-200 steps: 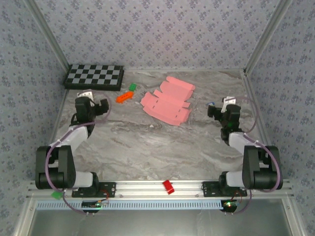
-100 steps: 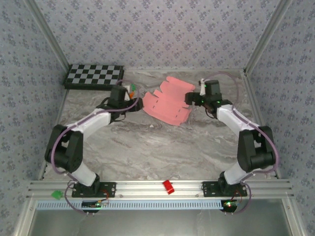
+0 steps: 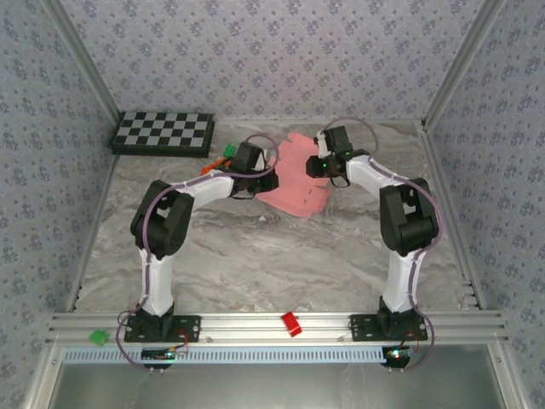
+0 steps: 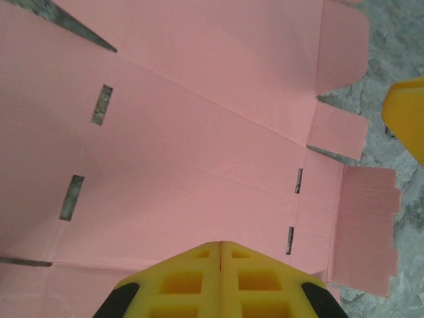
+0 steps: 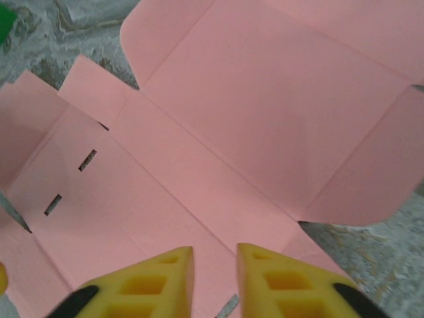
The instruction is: Fold the paper box
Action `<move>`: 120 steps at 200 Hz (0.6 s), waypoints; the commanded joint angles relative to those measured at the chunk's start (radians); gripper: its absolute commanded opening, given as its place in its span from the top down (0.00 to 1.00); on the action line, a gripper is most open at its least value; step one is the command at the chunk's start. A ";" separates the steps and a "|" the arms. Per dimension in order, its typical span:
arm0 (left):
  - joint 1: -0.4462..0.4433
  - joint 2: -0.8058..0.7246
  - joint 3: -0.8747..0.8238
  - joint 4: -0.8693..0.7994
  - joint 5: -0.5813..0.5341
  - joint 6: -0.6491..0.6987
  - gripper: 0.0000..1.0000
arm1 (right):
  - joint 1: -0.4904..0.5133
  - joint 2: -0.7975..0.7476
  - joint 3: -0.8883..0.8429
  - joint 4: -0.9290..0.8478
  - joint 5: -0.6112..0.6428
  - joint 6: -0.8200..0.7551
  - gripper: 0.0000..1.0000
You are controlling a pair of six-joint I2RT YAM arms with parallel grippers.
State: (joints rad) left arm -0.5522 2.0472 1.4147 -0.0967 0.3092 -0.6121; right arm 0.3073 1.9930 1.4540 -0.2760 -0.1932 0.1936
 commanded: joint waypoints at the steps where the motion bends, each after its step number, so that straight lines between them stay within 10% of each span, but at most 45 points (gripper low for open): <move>1: -0.009 0.052 0.077 -0.075 0.065 0.000 1.00 | 0.018 0.061 0.067 -0.085 -0.053 0.010 0.82; 120: -0.014 0.037 -0.102 -0.103 -0.057 -0.015 1.00 | 0.094 0.081 -0.102 -0.009 -0.064 0.063 0.88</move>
State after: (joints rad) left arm -0.5587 2.1021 1.3712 -0.1375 0.3099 -0.6155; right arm 0.3851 2.0796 1.4071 -0.2993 -0.2264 0.2237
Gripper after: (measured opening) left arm 0.046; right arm 0.120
